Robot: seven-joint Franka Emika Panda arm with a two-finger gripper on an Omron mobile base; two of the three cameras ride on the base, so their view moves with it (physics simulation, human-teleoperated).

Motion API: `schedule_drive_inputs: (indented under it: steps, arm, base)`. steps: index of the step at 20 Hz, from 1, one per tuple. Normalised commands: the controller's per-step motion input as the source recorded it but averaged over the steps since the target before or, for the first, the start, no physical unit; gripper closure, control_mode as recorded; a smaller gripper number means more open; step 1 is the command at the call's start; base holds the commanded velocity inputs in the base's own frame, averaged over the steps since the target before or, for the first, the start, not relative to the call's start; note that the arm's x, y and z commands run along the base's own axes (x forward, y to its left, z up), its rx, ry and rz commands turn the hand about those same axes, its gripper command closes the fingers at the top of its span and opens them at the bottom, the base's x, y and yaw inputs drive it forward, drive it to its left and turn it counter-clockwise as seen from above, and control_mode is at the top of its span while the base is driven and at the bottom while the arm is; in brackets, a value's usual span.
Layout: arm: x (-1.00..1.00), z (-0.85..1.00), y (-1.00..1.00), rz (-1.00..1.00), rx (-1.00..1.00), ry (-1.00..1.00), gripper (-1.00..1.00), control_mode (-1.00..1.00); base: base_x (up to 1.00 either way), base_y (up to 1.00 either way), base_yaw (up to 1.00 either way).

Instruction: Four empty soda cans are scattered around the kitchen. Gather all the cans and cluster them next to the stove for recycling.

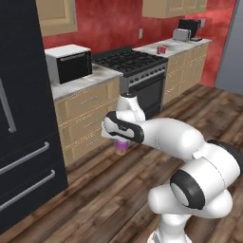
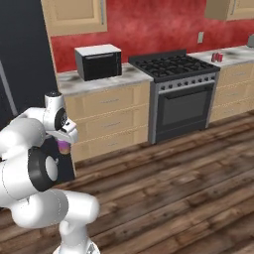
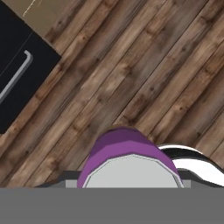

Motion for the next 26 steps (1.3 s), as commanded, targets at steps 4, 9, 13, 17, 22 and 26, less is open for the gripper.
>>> schedule_drive_inputs:
  steps: [4,9,13,17,22,26]
  arm:
    - [0.00,0.00,0.00,0.00,0.00,0.00,1.00,1.00]
    - [0.00,0.00,0.00,0.00,0.00,0.00,1.00,1.00]
    - [0.00,0.00,0.00,0.00,0.00,0.00,1.00,1.00]
    - [0.00,0.00,0.00,0.00,0.00,0.00,1.00,1.00]
    - [0.00,0.00,0.00,0.00,0.00,0.00,1.00,1.00]
    - [0.00,0.00,0.00,0.00,0.00,0.00,1.00,1.00]
  base:
    - [0.59,-0.25,-0.05]
    - [0.57,-0.26,-0.06]
    - [0.56,-0.27,-0.04]
    - [0.56,-0.27,-0.04]
    - [0.57,-0.27,-0.03]
    - [0.57,-0.28,-0.01]
